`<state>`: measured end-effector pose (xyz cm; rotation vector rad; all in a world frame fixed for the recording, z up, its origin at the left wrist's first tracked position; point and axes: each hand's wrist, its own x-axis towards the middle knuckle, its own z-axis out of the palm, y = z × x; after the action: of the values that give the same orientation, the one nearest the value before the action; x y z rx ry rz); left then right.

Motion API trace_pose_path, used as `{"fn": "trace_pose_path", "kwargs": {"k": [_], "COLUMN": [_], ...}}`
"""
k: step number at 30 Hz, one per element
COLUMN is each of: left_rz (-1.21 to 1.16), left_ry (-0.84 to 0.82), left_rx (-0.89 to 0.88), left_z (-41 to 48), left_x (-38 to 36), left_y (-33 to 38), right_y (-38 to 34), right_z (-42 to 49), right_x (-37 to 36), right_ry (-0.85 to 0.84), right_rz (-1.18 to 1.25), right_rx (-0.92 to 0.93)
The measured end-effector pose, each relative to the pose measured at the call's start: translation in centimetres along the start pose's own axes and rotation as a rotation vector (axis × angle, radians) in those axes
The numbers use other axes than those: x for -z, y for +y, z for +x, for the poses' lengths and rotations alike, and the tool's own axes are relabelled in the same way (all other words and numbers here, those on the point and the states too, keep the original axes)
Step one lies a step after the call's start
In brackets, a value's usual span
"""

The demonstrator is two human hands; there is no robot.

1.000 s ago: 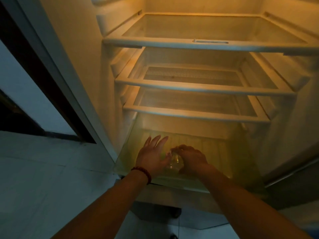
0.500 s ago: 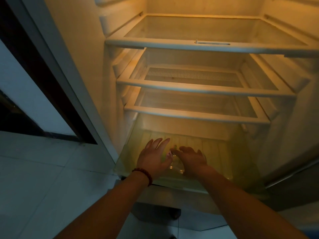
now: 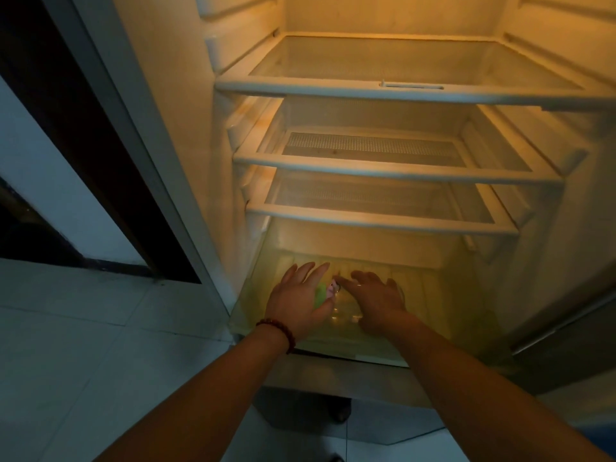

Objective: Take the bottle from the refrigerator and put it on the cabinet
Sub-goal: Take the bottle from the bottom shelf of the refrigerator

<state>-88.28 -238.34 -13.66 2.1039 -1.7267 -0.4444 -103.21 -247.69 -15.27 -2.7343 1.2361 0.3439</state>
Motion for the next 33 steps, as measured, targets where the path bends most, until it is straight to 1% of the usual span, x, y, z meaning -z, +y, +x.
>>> {"fn": "trace_pose_path", "kwargs": {"k": [3,7,11,15,17,19,23,28,33], "left_rz": [-0.007,-0.032,-0.062,-0.106,-0.127,-0.144,-0.165,-0.229,-0.266], "left_ry": [-0.001,0.056,0.098,0.134,0.136,0.137,0.147,0.193,0.201], "left_rx": [-0.007,-0.049,-0.105,-0.121,-0.133,-0.143,-0.165,-0.222,-0.221], "left_z": [0.0,-0.3,-1.1,-2.2,-2.9,-3.5,-4.7,-6.0,-7.4], "left_x": [0.4,0.9,1.5,2.3,2.7,3.1,3.6,4.1,4.2], "left_y": [-0.1,-0.2,-0.2,-0.3,-0.4,-0.3,-0.1,0.4,0.6], "right_y": [0.0,0.0,-0.5,-1.3,-1.6,-2.0,-2.8,-4.0,-5.0], "right_z": [-0.5,-1.4,-2.8,-4.5,-5.2,-6.0,-7.6,-9.7,-11.2], "right_x": [1.0,1.9,2.7,3.6,4.1,4.6,4.9,5.1,4.7], "right_ry": [0.028,0.061,0.175,0.32,0.356,0.393,0.506,0.651,0.754], "right_rz": [0.016,0.047,0.095,0.104,0.136,0.191,0.399,0.472,0.669], "right_rx": [-0.017,-0.038,-0.047,-0.057,-0.073,-0.093,-0.101,-0.041,-0.016]}}
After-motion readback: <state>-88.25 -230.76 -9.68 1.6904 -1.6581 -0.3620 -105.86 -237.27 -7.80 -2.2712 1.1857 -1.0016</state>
